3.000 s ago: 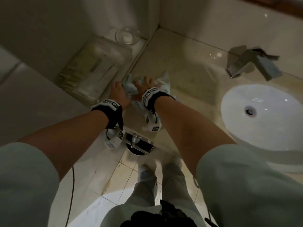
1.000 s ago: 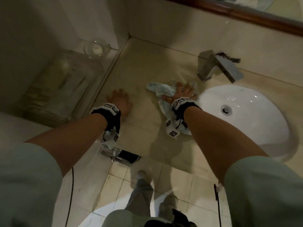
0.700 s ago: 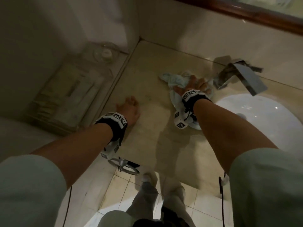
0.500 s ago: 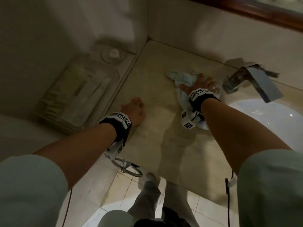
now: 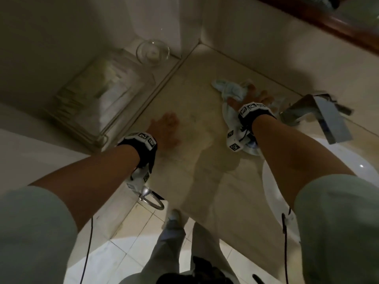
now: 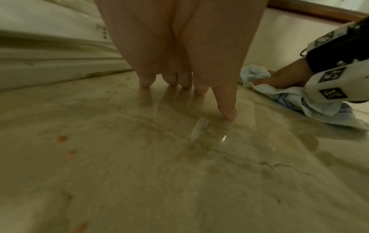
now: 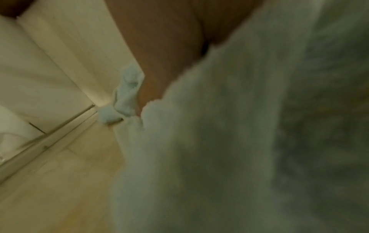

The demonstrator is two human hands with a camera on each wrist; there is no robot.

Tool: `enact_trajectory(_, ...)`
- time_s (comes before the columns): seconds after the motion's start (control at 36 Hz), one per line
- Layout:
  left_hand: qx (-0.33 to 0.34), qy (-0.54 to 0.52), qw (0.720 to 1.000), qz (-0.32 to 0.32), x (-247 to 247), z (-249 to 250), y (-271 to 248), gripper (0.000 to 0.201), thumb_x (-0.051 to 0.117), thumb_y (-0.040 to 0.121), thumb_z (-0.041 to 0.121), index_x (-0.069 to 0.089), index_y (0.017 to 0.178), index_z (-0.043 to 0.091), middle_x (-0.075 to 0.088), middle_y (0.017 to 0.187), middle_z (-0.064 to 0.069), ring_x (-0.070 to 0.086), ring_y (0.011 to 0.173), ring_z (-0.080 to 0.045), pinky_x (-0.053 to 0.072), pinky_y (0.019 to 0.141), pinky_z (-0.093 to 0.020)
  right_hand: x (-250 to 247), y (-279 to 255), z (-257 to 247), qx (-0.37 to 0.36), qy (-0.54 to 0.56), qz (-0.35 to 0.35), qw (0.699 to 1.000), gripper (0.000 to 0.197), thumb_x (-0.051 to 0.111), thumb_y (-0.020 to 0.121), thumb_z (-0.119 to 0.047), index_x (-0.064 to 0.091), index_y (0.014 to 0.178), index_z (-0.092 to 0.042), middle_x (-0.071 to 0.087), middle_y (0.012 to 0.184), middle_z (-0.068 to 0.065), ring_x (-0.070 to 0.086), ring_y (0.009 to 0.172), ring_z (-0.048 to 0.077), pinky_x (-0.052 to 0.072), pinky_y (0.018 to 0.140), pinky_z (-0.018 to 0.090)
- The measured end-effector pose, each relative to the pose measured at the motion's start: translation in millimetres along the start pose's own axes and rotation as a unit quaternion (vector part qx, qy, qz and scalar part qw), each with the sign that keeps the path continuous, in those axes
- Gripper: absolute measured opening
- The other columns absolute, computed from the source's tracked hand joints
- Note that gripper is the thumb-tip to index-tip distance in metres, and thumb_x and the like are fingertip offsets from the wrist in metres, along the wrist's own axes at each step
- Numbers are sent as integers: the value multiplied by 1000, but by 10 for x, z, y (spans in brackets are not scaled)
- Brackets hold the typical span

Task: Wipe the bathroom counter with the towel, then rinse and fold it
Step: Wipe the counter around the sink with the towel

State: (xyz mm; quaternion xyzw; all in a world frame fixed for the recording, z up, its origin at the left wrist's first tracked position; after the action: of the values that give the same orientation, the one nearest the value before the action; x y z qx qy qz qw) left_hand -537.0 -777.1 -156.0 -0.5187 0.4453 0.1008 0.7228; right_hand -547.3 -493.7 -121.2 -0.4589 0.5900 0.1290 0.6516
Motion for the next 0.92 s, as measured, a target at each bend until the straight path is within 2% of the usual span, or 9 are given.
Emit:
enact_trajectory(0.11, -25, -64, 997, 30, -15, -25, -93, 84, 50, 93, 44, -4, 152, 18, -16, 158, -6, -9, 147, -25, 6, 119, -49, 28, -135, -53, -36, -49, -24, 998, 94, 28, 75, -83, -10, 147, -38, -3, 158, 13, 3, 145, 37, 13, 113, 59)
enact_trajectory(0.19, -68, -142, 985, 66, -26, -173, -130, 85, 52, 92, 42, -1, 152, 13, -10, 159, -8, -4, 148, -24, 9, 120, -44, 188, -324, -167, -79, -112, -67, 988, 90, 27, 89, -70, -13, 151, -19, -12, 158, 17, -1, 146, 38, 12, 115, 56)
enact_trajectory(0.28, -117, -199, 970, 82, 23, -407, -246, 80, 51, 94, 35, 2, 152, 10, -4, 160, -10, 1, 148, -23, 9, 121, -34, 344, -454, -389, -81, -102, -93, 987, 107, 27, 76, -83, -16, 150, -19, -18, 157, 15, -7, 145, 39, 8, 115, 59)
enact_trajectory(0.36, -155, -249, 949, 116, 20, -588, -420, 62, 47, 97, 18, 17, 150, 6, 18, 156, -13, 23, 143, -28, 21, 115, -33, 457, -636, -708, -104, -83, -72, 989, 108, 30, 76, -84, -23, 148, -22, -20, 156, 12, -11, 144, 38, 3, 115, 58)
enact_trajectory(0.42, -166, -251, 944, 132, 44, -694, -557, 52, 41, 98, 11, 26, 147, 2, 29, 152, -17, 32, 138, -31, 23, 113, -33, 557, -859, -974, -132, -77, -64, 986, 108, 31, 74, -84, -18, 149, -24, -13, 156, 13, -6, 143, 40, 5, 113, 61)
enact_trajectory(0.5, -165, -250, 942, 152, 90, -815, -699, 55, 40, 99, 11, 18, 149, 1, 18, 156, -17, 21, 143, -29, 13, 116, -31, 718, -1045, -1266, -156, -51, -42, 986, 101, 30, 67, -85, -4, 148, -34, 3, 155, 4, 3, 142, 36, 9, 109, 62)
enact_trajectory(0.61, -169, -221, 942, 187, 56, -878, -912, 55, 39, 100, 11, 16, 148, -2, 17, 155, -20, 19, 144, -30, 9, 115, -30, 977, -1386, -1602, -207, -53, -61, 975, 94, 37, 71, -80, -2, 146, -40, -3, 157, 2, -4, 144, 37, 4, 110, 63)
enact_trajectory(0.78, -170, -211, 937, 219, 20, -961, -1062, 44, 45, 97, 11, 41, 140, 3, 48, 131, -29, 49, 120, -38, 39, 101, -41, 1238, -1707, -1860, -287, -73, -64, 953, 94, 48, 74, -76, 12, 149, -32, -1, 158, 5, -1, 144, 37, 4, 110, 65)
enact_trajectory(0.92, -189, -228, 936, 193, 65, -980, -1099, 40, 51, 92, 17, 50, 131, 5, 47, 135, -21, 47, 122, -36, 41, 102, -43, 1289, -1904, -1896, -324, -87, -21, 942, 85, 45, 75, -77, 21, 146, -36, 10, 154, 4, 9, 141, 33, 7, 110, 61)
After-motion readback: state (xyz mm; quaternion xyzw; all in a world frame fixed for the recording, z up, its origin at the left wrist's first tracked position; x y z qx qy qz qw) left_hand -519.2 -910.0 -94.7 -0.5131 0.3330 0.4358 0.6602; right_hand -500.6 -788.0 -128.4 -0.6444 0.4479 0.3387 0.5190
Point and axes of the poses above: each hand's wrist, its own y-axis towards the middle knuckle, its own x-axis out of the palm, z = x × y, the point moved 9 cm from there along y, towards the middle knuckle
